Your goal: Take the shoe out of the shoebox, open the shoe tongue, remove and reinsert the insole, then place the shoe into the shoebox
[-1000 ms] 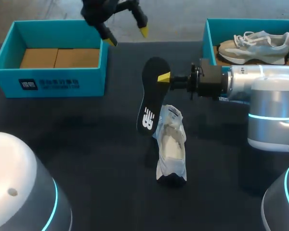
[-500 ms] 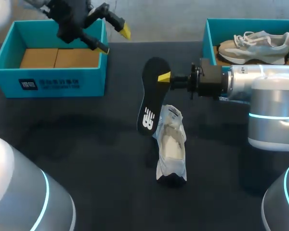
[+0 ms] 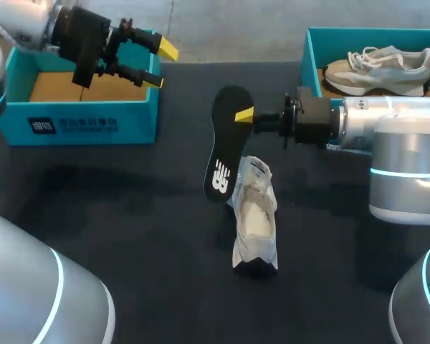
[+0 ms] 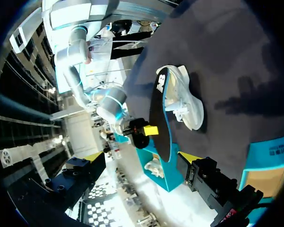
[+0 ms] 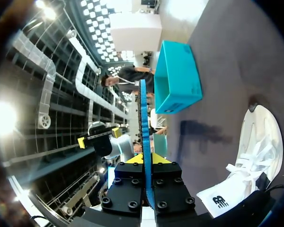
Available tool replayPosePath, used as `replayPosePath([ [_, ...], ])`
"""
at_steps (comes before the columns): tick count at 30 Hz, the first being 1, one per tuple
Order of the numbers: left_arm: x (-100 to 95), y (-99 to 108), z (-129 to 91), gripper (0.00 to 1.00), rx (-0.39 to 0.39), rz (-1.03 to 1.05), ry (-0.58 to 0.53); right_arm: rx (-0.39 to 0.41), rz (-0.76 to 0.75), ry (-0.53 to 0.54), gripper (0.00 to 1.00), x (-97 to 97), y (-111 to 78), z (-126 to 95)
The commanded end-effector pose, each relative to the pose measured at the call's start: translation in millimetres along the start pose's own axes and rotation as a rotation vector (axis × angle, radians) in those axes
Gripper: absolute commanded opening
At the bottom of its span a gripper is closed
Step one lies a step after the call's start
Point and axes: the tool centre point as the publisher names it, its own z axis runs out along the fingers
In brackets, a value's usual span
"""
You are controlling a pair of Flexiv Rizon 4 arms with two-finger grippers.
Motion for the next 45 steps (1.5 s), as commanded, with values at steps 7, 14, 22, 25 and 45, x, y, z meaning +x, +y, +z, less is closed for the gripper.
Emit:
replayPosePath([
  [7, 3.8, -1, 2, 1.0, -0.005, 0.004, -0.102, -0.003, 0.0, -0.001, 0.0, -0.2, -0.6, 1],
  [14, 12.2, -2, 10, 1.0, -0.005, 0.015, -0.142, -0.003, 0.0, -0.001, 0.0, -0.2, -0.6, 1],
  [22, 44.7, -7, 24, 1.0, -0.03, 0.02, -0.241, -0.003, 0.0, -0.001, 0.0, -0.2, -0.6, 1],
  [25, 51.9, -7, 31, 1.0, -0.03, 0.016, -0.28, -0.003, 0.0, -0.001, 0.0, -0.2, -0.6, 1],
  [45, 61.9, -10, 77, 1.0, -0.06, 0.056, -0.339, -0.003, 0.0, -0.001, 0.0, -0.2, -0.6, 1],
])
